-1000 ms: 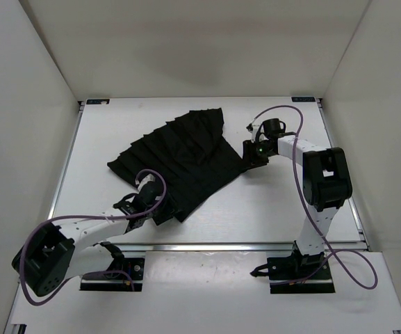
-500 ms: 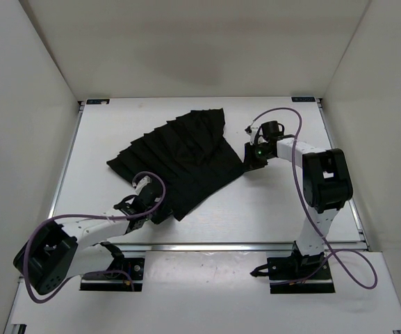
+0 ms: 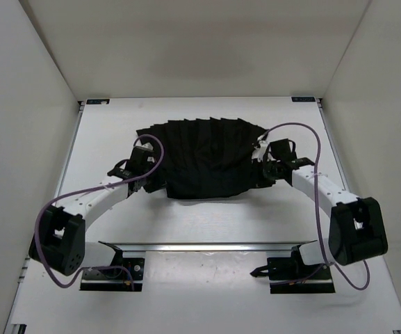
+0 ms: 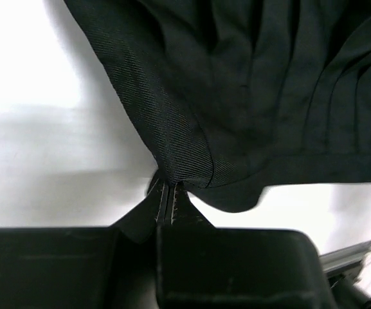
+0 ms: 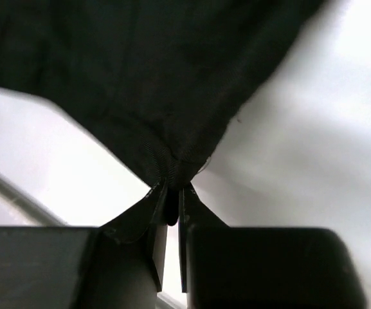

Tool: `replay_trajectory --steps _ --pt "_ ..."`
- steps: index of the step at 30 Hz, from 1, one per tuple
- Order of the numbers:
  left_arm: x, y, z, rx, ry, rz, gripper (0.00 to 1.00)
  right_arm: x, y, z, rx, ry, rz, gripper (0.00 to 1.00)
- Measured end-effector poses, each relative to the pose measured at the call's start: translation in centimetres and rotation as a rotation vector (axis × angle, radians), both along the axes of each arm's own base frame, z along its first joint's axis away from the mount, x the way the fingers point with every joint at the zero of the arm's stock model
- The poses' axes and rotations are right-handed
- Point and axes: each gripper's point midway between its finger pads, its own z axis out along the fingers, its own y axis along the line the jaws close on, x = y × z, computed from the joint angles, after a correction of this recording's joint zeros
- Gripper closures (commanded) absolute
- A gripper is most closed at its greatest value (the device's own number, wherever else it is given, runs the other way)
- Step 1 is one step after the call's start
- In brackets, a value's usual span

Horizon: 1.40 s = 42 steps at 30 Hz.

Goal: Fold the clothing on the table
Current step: Flatten the skirt out

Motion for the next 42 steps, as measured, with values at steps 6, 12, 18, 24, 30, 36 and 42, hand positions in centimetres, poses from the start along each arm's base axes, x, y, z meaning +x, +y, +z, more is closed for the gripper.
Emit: replay_trajectory --steps 6,12,18,24,30,36,42 --pt "-0.6 -0.5 -1.4 0.059 0.061 -0.114 0.64 -4.7 1.5 -0.8 0.032 0.104 0.011 0.32" --pt "-2.3 0.1 -2.7 0.087 0.113 -0.140 0.37 -4.9 -0.4 -1.3 0.029 0.152 -0.078 0.29" --pt "-2.7 0.9 -3.2 0.102 0.125 -0.117 0.24 -4.8 -1.2 -1.9 0.016 0.162 -0.119 0.38" --pt "-3.8 1.3 -4.7 0.096 0.145 -0.088 0.31 -5.7 -1.3 -3.7 0.010 0.222 -0.147 0.47" --pt "-4.0 1.2 -5.2 0.072 0.135 -0.056 0.32 -5.4 -1.3 -4.7 0.004 0.242 -0.158 0.46" --pt "-3.5 0.5 -5.2 0.047 0.103 -0.046 0.42 -4.8 -1.0 -5.3 0.017 0.245 -0.165 0.57" --pt "-3.5 0.2 -5.9 0.038 0.103 -0.042 0.85 -4.5 -0.9 -5.7 0.022 0.248 -0.170 0.89"
